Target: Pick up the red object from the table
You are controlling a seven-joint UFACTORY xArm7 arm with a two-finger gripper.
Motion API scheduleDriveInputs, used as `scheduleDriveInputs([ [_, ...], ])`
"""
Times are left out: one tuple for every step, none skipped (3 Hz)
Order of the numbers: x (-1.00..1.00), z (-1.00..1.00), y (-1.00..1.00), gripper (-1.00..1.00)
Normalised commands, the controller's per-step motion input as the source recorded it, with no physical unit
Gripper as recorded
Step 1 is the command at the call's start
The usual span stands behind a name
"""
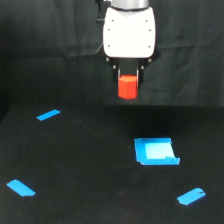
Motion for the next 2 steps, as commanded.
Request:
scheduleDriveInputs([
  [-0.04,0.17,0.00,-0.95],
  [-0.04,0.11,-0.01,-0.94],
])
